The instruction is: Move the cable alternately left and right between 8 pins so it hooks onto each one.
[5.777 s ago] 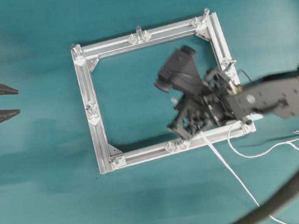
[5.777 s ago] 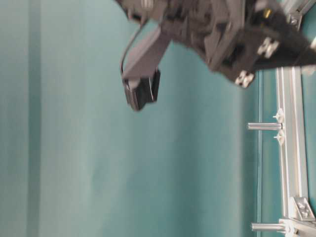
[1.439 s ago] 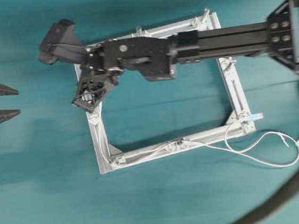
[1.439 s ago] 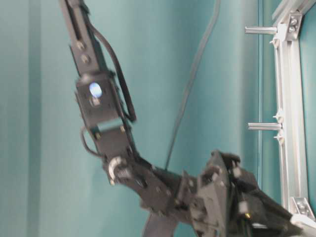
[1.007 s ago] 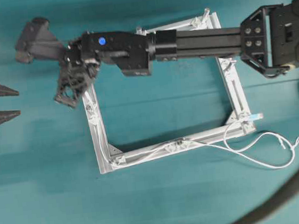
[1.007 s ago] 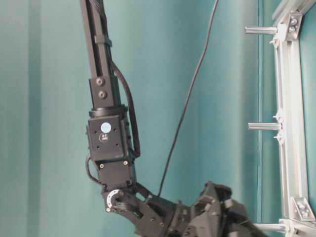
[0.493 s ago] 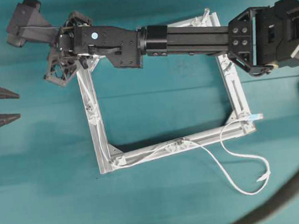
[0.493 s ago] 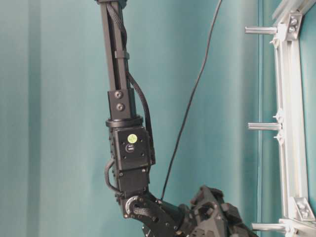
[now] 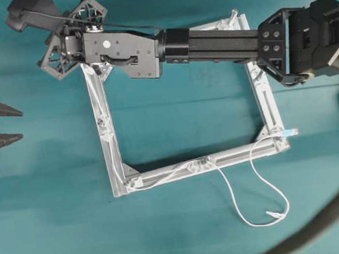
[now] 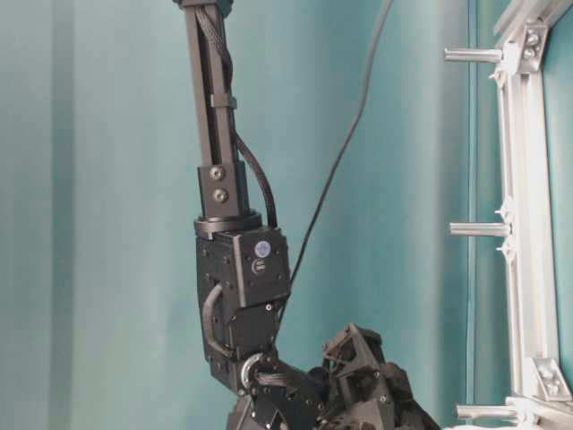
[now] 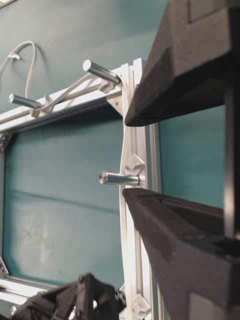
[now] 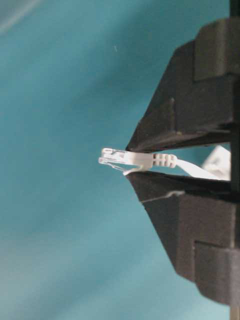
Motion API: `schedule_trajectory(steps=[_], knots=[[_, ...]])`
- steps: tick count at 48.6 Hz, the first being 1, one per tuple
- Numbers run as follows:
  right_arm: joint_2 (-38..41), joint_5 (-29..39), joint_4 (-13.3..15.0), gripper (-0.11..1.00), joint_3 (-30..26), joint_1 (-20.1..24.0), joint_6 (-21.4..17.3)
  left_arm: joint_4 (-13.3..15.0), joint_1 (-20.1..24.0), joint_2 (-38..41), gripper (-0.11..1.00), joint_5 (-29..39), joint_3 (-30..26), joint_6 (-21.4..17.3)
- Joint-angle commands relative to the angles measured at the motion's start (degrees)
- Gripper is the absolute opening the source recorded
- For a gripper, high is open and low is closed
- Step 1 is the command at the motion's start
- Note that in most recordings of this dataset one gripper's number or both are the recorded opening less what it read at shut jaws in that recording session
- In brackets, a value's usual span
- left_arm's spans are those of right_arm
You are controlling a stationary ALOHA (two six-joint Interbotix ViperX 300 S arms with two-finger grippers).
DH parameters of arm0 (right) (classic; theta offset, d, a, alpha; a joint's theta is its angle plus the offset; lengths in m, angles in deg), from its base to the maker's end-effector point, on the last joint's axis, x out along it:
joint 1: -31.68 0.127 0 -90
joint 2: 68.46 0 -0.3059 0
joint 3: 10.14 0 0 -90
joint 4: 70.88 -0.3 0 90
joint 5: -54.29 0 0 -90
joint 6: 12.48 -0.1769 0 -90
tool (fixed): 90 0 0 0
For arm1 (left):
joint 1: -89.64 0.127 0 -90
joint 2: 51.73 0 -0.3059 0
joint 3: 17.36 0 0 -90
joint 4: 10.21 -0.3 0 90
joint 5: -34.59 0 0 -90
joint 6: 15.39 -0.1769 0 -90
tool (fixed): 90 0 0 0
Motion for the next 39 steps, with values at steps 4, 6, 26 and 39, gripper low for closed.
schedule_trajectory(steps=[4,6,26,39], knots=[[-1.7,2.2,6.1,0.14,-0.4,0.1,-6.2,0.1,-0.3,0.5,0.55,-0.4,-1.1,0.4],[-1.8,3.0,7.0,0.14,0.0,0.2,-7.7,0.1,-0.3,0.4,0.55,-0.5,-1.1,0.4],[-5.0,5.5,7.6,0.14,5.3,1.0,-10.5,0.1,-0.3,0.4,0.55,-0.5,-1.5,0.4],[-14.3,-0.2,7.5,0.14,19.7,1.6,-14.4,0.0,-0.3,0.4,0.55,-0.4,-1.5,0.4]])
